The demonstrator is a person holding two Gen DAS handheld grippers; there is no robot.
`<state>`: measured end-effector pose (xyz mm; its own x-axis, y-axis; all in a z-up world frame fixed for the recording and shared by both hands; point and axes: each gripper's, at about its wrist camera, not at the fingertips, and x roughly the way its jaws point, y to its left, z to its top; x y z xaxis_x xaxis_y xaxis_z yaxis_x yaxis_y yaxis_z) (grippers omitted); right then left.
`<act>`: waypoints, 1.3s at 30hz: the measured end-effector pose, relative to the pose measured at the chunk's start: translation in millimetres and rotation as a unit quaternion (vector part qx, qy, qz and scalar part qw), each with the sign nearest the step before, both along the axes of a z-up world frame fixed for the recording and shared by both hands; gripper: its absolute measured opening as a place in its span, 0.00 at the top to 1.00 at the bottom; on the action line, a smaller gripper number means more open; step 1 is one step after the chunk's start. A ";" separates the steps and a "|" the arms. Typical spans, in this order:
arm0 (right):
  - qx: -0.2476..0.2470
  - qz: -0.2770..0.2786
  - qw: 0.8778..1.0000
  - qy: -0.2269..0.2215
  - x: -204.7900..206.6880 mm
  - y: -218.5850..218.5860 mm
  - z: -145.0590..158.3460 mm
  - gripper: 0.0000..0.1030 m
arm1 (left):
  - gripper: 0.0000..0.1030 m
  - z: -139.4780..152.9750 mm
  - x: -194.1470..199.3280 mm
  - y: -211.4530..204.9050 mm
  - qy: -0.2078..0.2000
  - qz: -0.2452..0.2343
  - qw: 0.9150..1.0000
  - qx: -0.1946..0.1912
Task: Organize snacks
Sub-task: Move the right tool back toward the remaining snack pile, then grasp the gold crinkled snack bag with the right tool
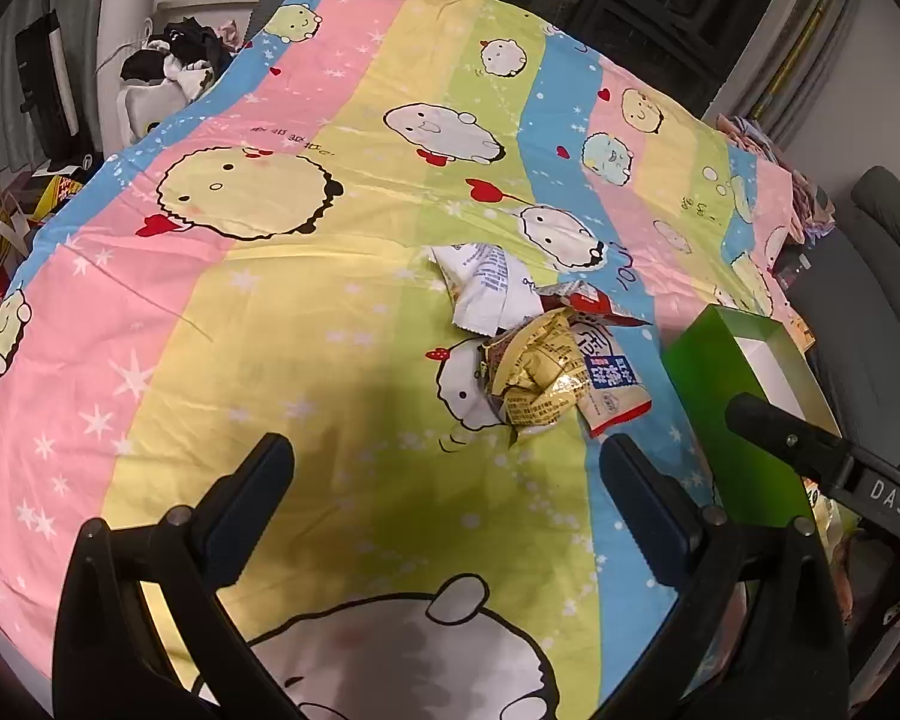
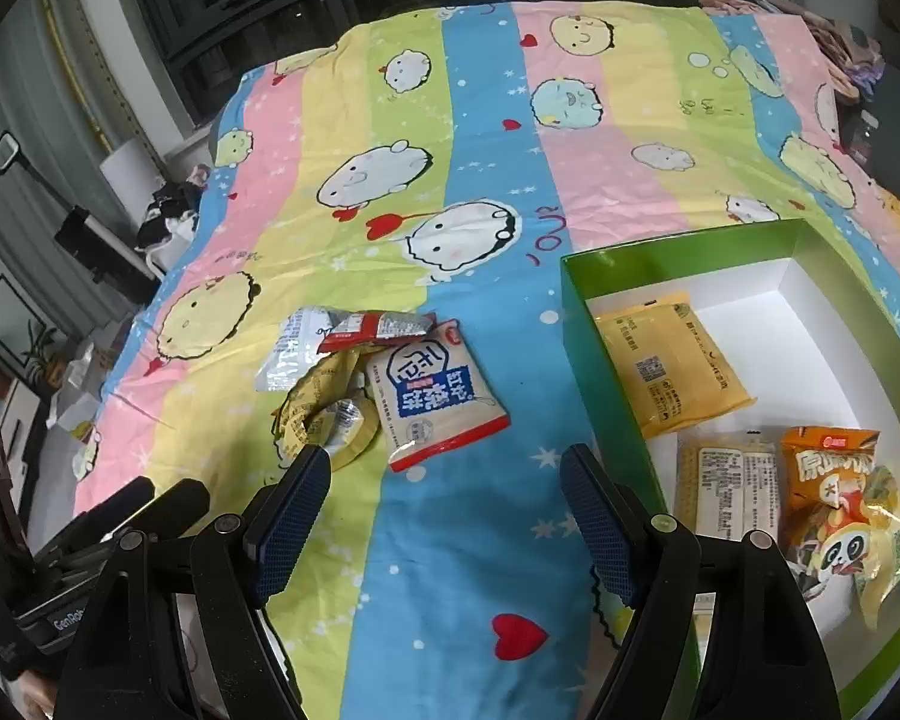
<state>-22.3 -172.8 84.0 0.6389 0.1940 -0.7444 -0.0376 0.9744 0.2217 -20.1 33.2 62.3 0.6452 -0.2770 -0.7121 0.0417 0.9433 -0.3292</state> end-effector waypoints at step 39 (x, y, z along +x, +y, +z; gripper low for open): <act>0.039 0.040 0.997 0.048 46.0 42.3 1.6 0.27 | 0.63 0.2 6.1 52.7 0.038 0.032 0.996 -0.074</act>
<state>23.7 -130.4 85.6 0.5450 0.3008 -0.7826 -0.0893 0.9489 0.3025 -14.0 85.9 62.5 0.6109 -0.3427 -0.7137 -0.0466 0.8843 -0.4645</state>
